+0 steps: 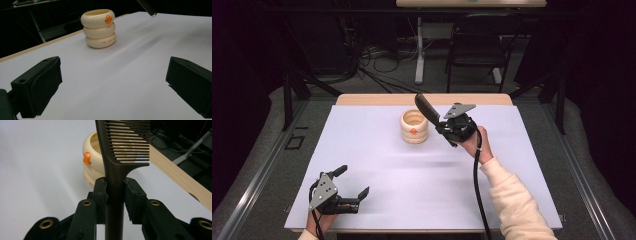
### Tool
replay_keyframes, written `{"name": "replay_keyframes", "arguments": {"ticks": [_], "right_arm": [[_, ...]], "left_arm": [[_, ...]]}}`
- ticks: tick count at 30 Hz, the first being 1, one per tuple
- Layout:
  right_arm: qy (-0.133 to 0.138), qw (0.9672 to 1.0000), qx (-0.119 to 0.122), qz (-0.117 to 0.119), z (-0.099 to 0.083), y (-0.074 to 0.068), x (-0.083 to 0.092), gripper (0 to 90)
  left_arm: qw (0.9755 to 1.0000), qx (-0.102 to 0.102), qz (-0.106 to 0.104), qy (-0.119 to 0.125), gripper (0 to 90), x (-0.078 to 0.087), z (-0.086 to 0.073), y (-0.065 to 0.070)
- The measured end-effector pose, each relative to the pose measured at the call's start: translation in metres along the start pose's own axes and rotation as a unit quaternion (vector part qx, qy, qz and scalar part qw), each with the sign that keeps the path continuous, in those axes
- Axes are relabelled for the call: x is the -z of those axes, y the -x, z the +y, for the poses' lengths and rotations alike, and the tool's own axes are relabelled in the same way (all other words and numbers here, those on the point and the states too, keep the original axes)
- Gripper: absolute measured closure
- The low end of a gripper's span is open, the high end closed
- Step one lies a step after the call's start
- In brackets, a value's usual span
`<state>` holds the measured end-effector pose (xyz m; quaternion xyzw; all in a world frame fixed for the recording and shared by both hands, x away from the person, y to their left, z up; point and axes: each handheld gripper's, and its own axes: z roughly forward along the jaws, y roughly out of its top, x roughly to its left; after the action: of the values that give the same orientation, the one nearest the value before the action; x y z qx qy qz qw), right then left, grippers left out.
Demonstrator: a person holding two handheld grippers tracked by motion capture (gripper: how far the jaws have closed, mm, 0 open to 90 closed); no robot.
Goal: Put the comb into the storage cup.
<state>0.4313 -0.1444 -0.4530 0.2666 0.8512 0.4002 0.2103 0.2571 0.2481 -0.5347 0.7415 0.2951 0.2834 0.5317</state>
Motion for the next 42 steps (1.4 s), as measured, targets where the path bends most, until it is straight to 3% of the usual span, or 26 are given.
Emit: {"name": "replay_keyframes", "arguments": {"ticks": [42], "right_arm": [[0.009,0.9999,-0.003,-0.012,0.032,0.005,-0.013,72.2]], "left_arm": [[1.0000,0.000,0.001,0.003,0.1,0.000,0.000,0.000]]}}
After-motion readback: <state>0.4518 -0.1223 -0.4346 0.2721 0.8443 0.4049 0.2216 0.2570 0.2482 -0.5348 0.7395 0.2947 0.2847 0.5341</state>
